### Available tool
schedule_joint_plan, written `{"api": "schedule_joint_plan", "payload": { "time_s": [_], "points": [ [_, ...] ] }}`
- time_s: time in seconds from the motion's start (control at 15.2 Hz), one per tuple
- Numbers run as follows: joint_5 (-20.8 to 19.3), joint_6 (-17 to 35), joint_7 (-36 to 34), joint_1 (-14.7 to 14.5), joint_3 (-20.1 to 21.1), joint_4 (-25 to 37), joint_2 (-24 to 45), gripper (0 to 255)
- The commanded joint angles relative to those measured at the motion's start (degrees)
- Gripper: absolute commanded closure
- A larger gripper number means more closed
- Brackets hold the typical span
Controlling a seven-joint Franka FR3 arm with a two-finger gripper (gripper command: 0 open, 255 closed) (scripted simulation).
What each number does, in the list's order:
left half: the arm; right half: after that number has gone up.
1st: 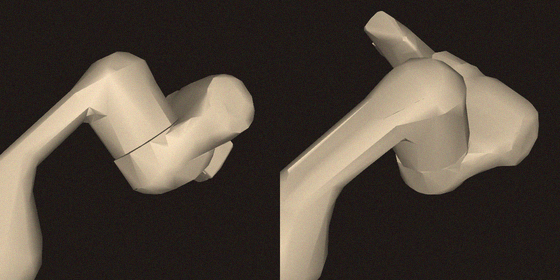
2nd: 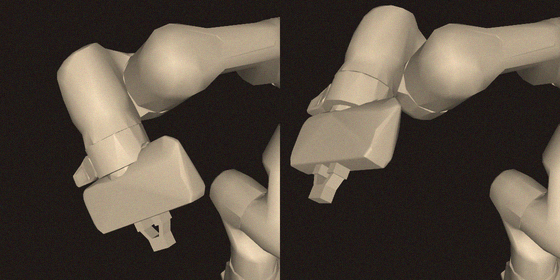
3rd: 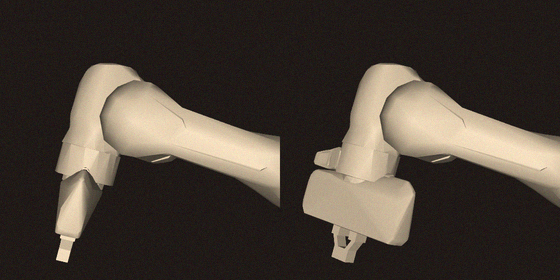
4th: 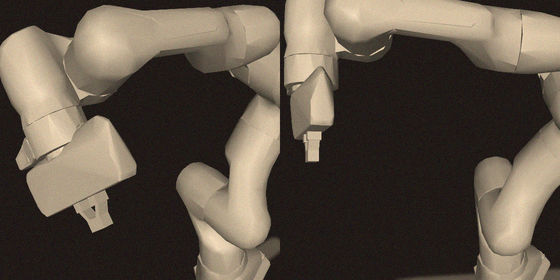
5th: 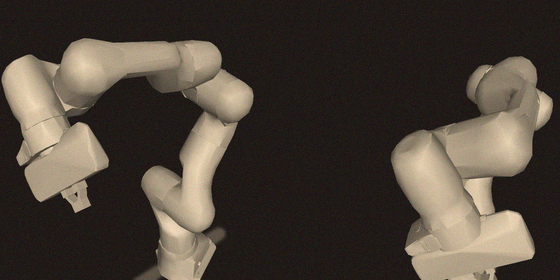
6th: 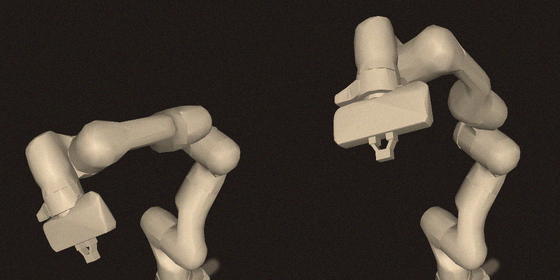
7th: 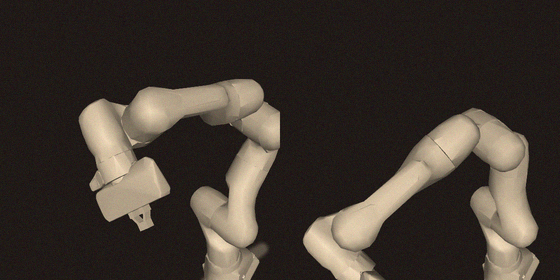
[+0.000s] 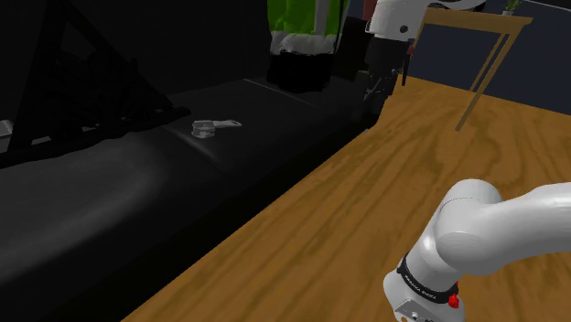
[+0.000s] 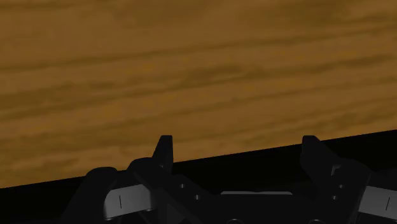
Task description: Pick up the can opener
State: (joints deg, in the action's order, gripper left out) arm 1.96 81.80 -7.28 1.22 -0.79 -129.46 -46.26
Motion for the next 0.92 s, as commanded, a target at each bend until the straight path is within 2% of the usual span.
{"api": "schedule_joint_plan", "payload": {
  "time_s": [0.0, 0.46, 0.86],
  "points": [
    [0.0, 0.0, 0.0, 0.0, 0.0, 0.0, 0.0, 0],
    [6.8, 5.3, -20.6, 2.8, 9.7, 4.4, 9.4, 0],
    [9.2, 9.7, -37.8, 5.5, 16.8, 11.8, 20.4, 0]
  ]
}}
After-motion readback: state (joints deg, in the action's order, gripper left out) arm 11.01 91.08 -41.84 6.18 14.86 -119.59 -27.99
